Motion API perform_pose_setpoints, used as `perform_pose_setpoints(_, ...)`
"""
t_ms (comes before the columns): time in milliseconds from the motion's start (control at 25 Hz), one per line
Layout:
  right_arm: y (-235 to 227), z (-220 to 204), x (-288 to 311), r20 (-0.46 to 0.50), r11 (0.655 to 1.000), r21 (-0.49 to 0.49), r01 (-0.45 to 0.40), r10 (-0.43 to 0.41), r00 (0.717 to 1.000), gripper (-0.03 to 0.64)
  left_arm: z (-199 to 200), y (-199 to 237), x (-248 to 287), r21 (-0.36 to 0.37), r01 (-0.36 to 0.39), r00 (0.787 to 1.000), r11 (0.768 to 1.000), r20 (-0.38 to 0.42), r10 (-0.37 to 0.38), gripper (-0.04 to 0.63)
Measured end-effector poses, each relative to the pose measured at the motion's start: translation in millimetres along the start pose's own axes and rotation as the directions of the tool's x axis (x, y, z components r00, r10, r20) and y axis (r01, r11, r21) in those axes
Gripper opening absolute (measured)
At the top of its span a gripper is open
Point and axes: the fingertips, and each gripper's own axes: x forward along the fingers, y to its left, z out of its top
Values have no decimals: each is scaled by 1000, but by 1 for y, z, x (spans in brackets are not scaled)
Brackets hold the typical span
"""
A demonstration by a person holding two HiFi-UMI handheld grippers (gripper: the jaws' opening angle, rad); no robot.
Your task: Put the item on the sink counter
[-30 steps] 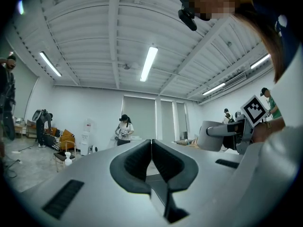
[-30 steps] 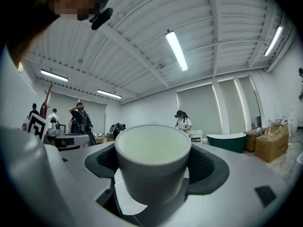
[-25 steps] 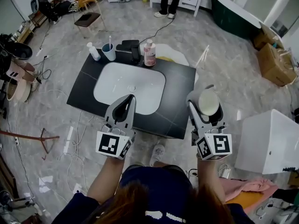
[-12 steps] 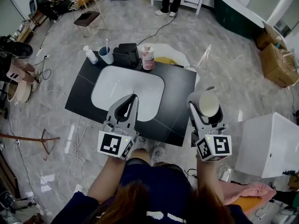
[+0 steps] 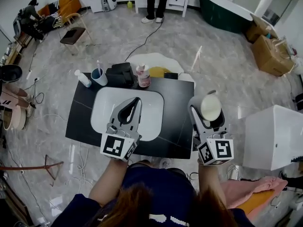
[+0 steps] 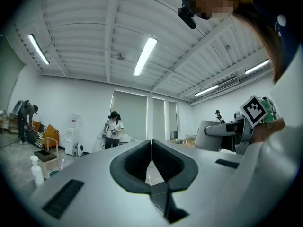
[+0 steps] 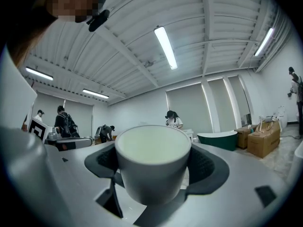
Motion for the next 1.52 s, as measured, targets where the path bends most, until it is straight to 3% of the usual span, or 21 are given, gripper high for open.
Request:
perform_pose_setpoints(520, 21, -35, 41, -47, 988, 26, 151, -150, 988, 436, -32, 63, 36, -43, 126, 991, 991, -32, -127, 25)
perform_pose_setpoints(1520, 6, -66, 59, -140, 997, 14, 81, -79, 987, 436, -64, 51, 53, -107, 100, 992, 989, -72, -108, 25)
